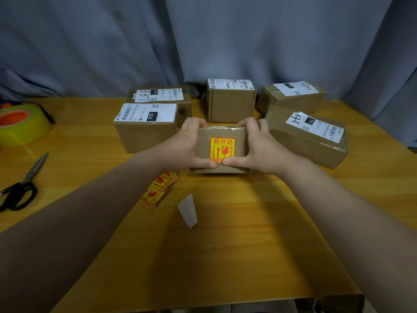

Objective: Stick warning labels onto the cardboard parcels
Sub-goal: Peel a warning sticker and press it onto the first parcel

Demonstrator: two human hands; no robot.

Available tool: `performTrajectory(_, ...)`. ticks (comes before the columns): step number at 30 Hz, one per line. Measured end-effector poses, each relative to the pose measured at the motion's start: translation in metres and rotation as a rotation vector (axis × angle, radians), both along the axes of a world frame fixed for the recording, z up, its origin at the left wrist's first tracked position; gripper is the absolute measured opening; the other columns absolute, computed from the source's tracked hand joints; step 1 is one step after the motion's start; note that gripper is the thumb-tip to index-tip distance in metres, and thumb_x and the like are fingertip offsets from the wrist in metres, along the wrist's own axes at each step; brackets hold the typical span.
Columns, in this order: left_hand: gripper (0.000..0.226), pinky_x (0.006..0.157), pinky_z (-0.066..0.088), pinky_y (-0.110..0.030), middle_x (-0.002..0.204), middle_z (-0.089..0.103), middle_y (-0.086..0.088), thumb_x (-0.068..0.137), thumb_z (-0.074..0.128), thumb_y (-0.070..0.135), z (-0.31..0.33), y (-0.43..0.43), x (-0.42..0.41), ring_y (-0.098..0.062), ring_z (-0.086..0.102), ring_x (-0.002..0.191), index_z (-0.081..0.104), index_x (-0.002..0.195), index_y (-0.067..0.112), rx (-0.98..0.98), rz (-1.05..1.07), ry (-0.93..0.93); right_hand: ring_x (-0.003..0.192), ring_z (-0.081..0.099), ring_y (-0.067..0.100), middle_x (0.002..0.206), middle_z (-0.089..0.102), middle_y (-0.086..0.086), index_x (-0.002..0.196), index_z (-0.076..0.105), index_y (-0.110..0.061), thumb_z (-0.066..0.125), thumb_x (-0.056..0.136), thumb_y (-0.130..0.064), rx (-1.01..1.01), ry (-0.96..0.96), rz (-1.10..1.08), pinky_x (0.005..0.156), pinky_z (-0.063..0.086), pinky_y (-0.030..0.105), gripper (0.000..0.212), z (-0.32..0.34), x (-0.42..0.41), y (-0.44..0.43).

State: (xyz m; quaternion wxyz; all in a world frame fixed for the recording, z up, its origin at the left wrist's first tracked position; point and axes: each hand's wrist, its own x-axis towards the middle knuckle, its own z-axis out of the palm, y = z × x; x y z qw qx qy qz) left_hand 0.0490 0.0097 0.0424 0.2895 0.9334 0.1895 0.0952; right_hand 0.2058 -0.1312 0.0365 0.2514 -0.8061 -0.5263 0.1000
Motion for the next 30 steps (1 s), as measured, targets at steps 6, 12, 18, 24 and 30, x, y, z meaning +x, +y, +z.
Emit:
performTrajectory(6, 0.094, 0.084, 0.044, -0.024, 0.129, 0.031, 0.002, 0.061, 0.081, 0.048, -0.003, -0.008, 0.001, -0.009, 0.042, 0.108, 0.027, 0.131, 0.017, 0.108, 0.034, -0.040, 0.095, 0.051, 0.014, 0.117, 0.037, -0.001, 0.120, 0.033, -0.022, 0.079, 0.058, -0.058, 0.117, 0.015, -0.101, 0.080, 0.046, 0.027, 0.085, -0.005, -0.013, 0.004)
performTrajectory(12, 0.087, 0.092, 0.044, -0.023, 0.134, 0.026, 0.003, 0.066, 0.081, 0.036, -0.011, -0.002, -0.006, -0.008, 0.037, 0.117, 0.027, 0.131, 0.018, 0.097, -0.044, -0.052, 0.113, 0.044, 0.012, 0.131, 0.032, 0.000, 0.130, 0.032, -0.024, 0.079, 0.069, -0.040, 0.089, 0.053, 0.017, 0.089, 0.039, 0.023, 0.079, -0.010, -0.001, -0.010)
performTrajectory(18, 0.077, 0.091, 0.045, -0.028, 0.130, 0.035, -0.001, 0.067, 0.077, 0.046, -0.017, -0.011, -0.004, -0.011, 0.041, 0.114, 0.036, 0.124, 0.014, 0.160, 0.021, -0.134, 0.116, 0.042, 0.011, 0.136, 0.029, 0.001, 0.134, 0.029, -0.024, 0.067, 0.080, -0.047, 0.119, 0.066, 0.025, 0.096, 0.040, 0.026, 0.070, -0.015, -0.002, -0.016)
performTrajectory(24, 0.050, 0.077, 0.035, -0.026, 0.114, 0.045, -0.005, 0.080, 0.068, 0.041, -0.028, -0.023, 0.009, -0.021, 0.047, 0.104, 0.047, 0.113, 0.010, 0.318, 0.134, -0.262, 0.106, 0.055, 0.029, 0.131, 0.038, 0.009, 0.128, 0.035, -0.017, 0.057, 0.084, -0.053, 0.165, -0.069, -0.217, 0.079, 0.045, 0.035, 0.060, -0.022, -0.023, -0.002)
performTrajectory(30, 0.025, 0.075, 0.042, -0.028, 0.109, 0.048, -0.001, 0.092, 0.054, 0.033, -0.019, -0.011, 0.008, -0.012, 0.048, 0.093, 0.051, 0.104, 0.011, 0.219, 0.074, -0.282, 0.105, 0.055, 0.029, 0.127, 0.039, 0.008, 0.126, 0.036, -0.017, 0.052, 0.087, -0.053, 0.200, -0.079, -0.211, 0.077, 0.044, 0.036, 0.055, -0.022, -0.021, 0.001)
